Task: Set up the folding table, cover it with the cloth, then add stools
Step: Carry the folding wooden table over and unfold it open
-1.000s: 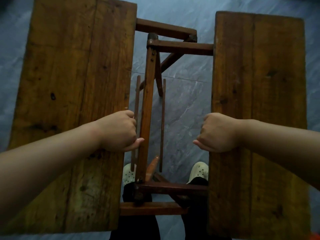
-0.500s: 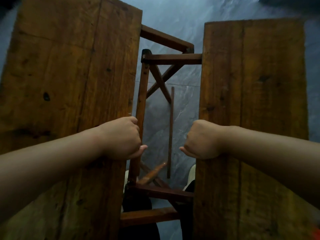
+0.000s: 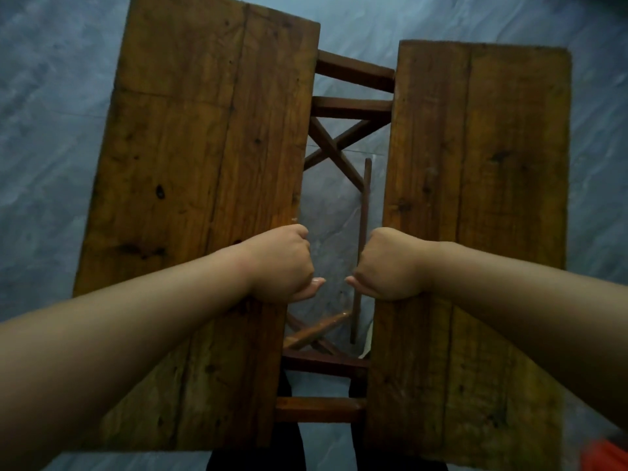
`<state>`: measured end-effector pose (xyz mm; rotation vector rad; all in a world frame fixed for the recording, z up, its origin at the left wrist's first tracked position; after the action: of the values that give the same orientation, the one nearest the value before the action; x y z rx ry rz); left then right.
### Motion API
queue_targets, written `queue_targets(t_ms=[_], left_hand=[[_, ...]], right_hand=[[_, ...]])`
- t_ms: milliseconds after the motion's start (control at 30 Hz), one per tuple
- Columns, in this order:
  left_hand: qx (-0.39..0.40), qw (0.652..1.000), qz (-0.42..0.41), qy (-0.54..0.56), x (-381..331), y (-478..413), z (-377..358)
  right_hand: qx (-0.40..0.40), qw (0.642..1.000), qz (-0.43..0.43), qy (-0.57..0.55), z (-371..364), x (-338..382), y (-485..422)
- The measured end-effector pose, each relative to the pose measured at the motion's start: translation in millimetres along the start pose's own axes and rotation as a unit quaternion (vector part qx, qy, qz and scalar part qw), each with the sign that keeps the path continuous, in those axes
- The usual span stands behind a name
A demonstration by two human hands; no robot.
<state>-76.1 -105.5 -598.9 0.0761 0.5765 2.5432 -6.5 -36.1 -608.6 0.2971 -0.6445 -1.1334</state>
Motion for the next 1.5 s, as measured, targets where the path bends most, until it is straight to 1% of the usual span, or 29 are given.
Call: queue_targets(t_ms=[133,200,300,400,600,800,933,1033,1067,1133,1233,1267,1500], left_hand=[[0.005,1.0,-0.003,0.012,-2.1,-16.5,-15.8],[0.003,1.0,-0.003,0.02,-1.9,-19.9,-21.8],[-0.022,1.0,-0.002,0.021,1.0,-21.1,-24.1],[-0.026,0.999,-0.001,0.018,6.6,-24.4,-21.7],[-0.006,1.0,-0.001,0.022,35.4,-34.4,-17.3],[-0.008,1.0,-0.001,-0.029,82.2,-50.4,-13.7],[-0.002,0.999,-0.022,-0.029,85.9,-51.9,-20.2],[-0.001,0.999,-0.035,-0.01,81.1,-51.2,-21.9],[-0.006,0.999,-0.046,-0.005,79.6,-49.8,-21.6],[-0.033,0.996,-0.078,0.017,77.2,-39.6,-21.9],[-0.121,0.987,-0.108,-0.005,77.9,-20.0,-26.8],[-0.135,0.985,-0.106,-0.014,77.8,-16.2,-30.8],[-0.16,0.983,-0.088,-0.003,74.2,-24.1,-30.8]], right_hand=[[0.002,1.0,-0.004,-0.007,-19.0,-8.6,0.1],[-0.015,1.0,0.006,-0.021,-21.3,-10.9,-1.9],[-0.048,0.998,0.016,-0.033,-21.4,-18.3,-3.4],[-0.05,0.998,0.027,-0.038,-20.9,-25.4,-3.3],[-0.056,0.998,0.028,-0.025,-5.7,-47.6,-11.3],[-0.11,0.994,0.008,-0.026,19.4,-84.9,-30.7],[-0.105,0.993,0.015,-0.043,14.3,-89.9,-35.1],[-0.146,0.987,0.022,-0.064,16.6,-86.3,-31.1],[-0.163,0.984,0.031,-0.06,17.1,-85.1,-25.7],[-0.164,0.984,0.058,-0.046,11.7,-83.5,-11.8],[-0.177,0.982,0.07,-0.015,-1.0,-82.0,3.6],[-0.18,0.982,0.065,-0.01,-3.7,-81.9,4.4],[-0.181,0.982,0.055,0.007,-1.7,-81.8,-4.1]])
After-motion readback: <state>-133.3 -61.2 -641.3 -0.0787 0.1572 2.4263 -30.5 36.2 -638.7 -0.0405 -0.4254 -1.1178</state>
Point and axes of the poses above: each hand's wrist, its own y-axis away from the middle knuckle, its own z-axis out of the back of the hand, x = y × z, the point moved 6 cm from there along -y, towards the middle knuckle, and after that the axes turned 8 degrees about -y, right-handed, at the moved point
